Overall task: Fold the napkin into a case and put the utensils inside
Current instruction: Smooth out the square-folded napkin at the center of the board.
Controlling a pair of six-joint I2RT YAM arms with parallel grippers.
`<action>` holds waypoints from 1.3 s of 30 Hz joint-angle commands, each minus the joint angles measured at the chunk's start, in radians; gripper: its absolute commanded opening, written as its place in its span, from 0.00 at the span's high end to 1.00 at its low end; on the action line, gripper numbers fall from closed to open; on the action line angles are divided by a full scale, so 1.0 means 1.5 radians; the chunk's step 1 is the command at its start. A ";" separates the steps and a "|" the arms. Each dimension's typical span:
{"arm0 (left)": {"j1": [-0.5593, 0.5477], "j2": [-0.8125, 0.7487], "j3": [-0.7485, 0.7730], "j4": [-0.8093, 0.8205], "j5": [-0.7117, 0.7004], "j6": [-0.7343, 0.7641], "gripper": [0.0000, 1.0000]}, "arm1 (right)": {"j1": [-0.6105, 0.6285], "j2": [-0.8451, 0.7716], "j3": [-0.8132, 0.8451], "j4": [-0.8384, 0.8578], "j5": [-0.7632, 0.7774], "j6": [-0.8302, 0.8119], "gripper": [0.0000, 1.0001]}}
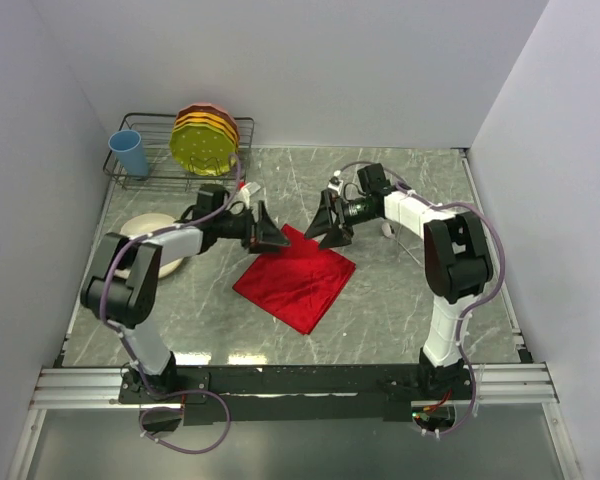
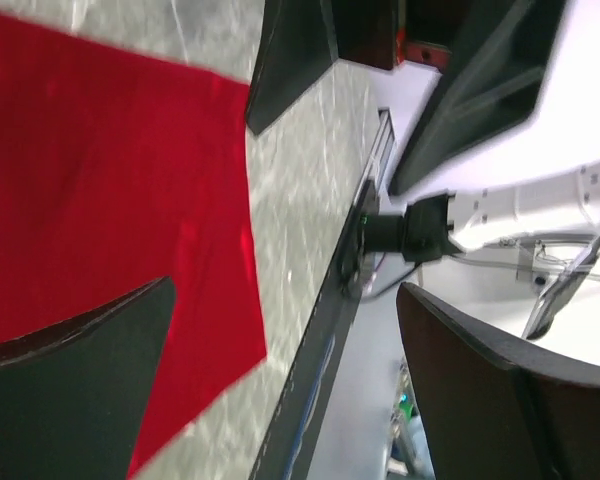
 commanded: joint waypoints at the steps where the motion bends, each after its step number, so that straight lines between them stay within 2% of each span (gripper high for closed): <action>1: -0.028 0.078 0.025 0.119 -0.060 -0.109 0.01 | 0.003 0.031 0.009 0.101 0.004 0.095 0.00; 4: -0.029 0.128 0.040 0.146 -0.068 -0.129 0.01 | 0.003 0.074 0.009 0.142 0.012 0.116 0.00; 7: -0.028 0.164 0.051 0.122 -0.075 -0.113 0.01 | -0.004 0.106 0.008 0.139 0.036 0.100 0.00; 12: -0.010 0.194 0.023 0.128 -0.075 -0.124 0.01 | -0.019 0.151 0.016 0.083 0.076 0.056 0.00; 17: 0.017 0.175 -0.008 0.120 -0.055 -0.120 0.01 | -0.029 0.158 0.022 0.034 0.080 0.021 0.00; 21: 0.012 0.105 -0.011 0.115 -0.028 -0.084 0.01 | -0.027 0.116 0.040 0.008 0.043 -0.005 0.00; 24: -0.011 0.059 0.006 0.096 -0.016 -0.059 0.01 | -0.019 0.071 0.036 0.095 -0.001 0.088 0.00; 29: -0.028 0.017 -0.027 0.117 -0.020 -0.066 0.01 | 0.010 0.045 0.039 0.291 0.001 0.276 0.00; 36: -0.026 0.040 -0.061 0.155 -0.038 -0.082 0.01 | 0.056 0.143 0.057 0.540 0.009 0.530 0.00; 39: -0.025 0.064 -0.052 0.150 -0.049 -0.074 0.01 | 0.077 0.180 0.069 0.607 0.012 0.582 0.00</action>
